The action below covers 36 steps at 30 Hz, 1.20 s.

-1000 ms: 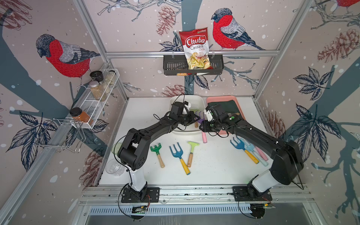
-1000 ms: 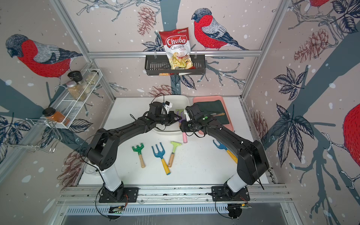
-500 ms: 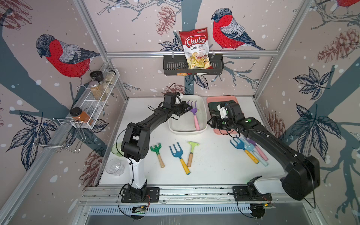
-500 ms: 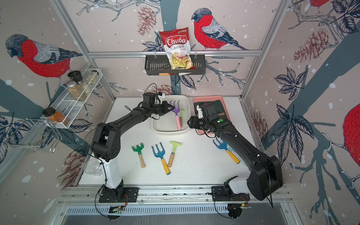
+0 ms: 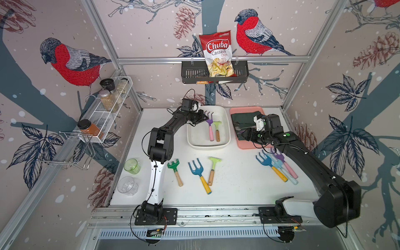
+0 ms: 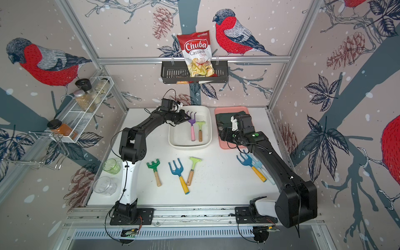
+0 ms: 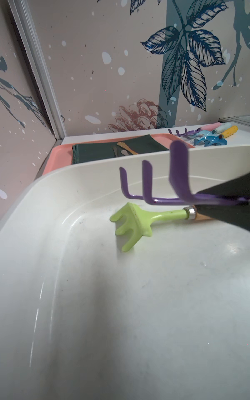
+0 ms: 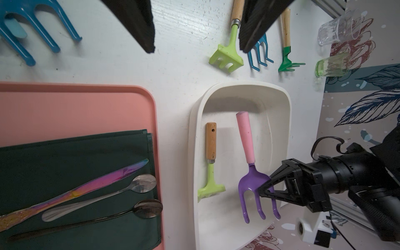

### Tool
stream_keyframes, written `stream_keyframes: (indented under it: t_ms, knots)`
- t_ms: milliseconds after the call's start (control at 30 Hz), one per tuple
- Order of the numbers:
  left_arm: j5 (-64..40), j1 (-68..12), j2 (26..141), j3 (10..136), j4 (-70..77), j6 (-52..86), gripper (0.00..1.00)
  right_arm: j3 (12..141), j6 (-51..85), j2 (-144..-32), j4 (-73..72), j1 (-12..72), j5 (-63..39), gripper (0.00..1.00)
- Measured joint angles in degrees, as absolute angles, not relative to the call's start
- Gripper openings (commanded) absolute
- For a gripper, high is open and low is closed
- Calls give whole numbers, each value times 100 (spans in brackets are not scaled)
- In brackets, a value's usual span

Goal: Put the rake into the storage box
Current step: Place the rake in the storage box.

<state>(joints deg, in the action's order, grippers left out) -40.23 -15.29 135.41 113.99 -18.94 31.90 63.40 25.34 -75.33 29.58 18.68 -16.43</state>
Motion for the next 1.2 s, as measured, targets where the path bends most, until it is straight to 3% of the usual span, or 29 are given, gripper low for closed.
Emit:
stream_keyframes:
  t_ms: [700,1200]
  knots:
    - [-3830,-1420,14328,12175,-2532,2998,8,6342,2355,-7881,2912,1675,-1992,65]
    - [-3640,-1420,14604,12497,-2768,2958,20,6257,2265,-7924,2877,1649,-2095,65]
